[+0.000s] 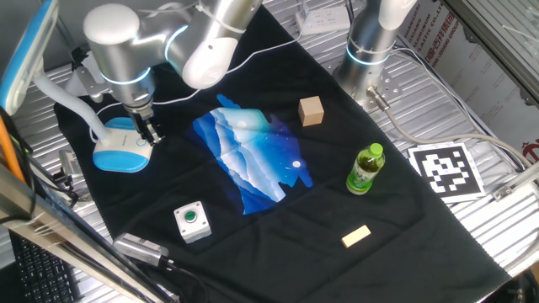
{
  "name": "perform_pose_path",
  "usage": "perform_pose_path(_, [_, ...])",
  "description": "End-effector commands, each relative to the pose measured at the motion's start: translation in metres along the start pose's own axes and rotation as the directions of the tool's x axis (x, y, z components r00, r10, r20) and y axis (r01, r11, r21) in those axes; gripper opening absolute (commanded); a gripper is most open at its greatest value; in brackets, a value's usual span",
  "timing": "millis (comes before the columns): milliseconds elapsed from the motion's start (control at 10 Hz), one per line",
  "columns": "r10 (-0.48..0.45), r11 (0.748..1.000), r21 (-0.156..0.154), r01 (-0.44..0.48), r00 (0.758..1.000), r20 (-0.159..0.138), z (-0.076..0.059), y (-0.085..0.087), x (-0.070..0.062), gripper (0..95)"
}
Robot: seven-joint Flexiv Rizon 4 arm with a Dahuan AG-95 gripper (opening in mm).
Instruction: Turn on the desk lamp by pressing the button
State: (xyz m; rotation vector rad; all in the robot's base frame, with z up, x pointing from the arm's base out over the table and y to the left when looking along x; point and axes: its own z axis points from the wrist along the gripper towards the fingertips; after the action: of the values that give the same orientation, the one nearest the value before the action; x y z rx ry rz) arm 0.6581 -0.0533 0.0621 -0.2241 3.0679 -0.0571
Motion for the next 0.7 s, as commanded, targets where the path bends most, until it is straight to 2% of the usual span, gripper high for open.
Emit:
perform_pose_path(100, [-0.006, 1.0, -0.003, 0.006, 1.0, 0.0, 0.005, -0.0026, -0.0035, 0.0])
perform_pose_path(700, [-0.019, 1.0, -0.003, 0.019, 1.0, -0.002, 0.0113, -0.0073, -0.0051, 0.0])
